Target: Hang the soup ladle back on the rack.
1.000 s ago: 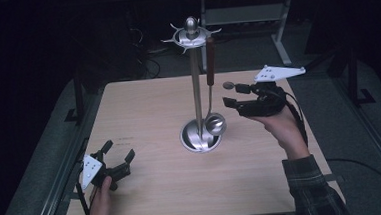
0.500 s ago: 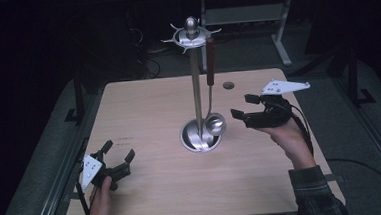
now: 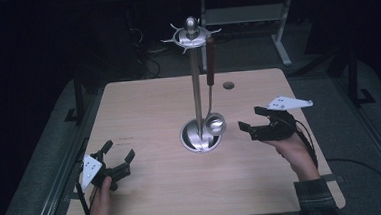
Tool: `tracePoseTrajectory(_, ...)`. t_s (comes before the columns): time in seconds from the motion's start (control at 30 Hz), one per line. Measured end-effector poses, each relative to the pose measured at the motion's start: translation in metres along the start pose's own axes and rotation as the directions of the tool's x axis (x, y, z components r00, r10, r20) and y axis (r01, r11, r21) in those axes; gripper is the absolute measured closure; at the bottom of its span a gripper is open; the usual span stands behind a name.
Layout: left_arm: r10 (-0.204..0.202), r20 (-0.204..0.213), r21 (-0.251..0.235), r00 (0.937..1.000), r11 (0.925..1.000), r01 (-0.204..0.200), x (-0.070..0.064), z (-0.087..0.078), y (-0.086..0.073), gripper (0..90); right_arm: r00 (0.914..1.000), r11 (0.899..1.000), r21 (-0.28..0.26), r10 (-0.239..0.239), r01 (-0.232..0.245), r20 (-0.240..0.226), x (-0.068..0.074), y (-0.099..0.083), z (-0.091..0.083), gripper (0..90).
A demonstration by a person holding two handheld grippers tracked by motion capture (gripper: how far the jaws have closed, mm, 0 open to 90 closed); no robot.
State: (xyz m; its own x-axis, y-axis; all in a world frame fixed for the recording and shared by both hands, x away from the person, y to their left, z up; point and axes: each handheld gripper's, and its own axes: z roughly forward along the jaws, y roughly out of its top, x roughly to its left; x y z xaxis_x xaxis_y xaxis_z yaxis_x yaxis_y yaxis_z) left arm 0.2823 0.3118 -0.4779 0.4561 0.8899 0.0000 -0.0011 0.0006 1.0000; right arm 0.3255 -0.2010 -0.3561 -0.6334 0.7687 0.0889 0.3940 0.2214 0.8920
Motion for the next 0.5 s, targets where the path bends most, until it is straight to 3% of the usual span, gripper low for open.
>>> tracePoseTrajectory(0.5, 0.015, 0.004, 0.014, 0.9999, 0.9998, -0.015, 0.001, -0.001, 0.000, 10.6, 0.9970, 0.999, 0.002, 0.036, -0.036, 0.069, -0.015, -0.034, -0.002, 16.9)
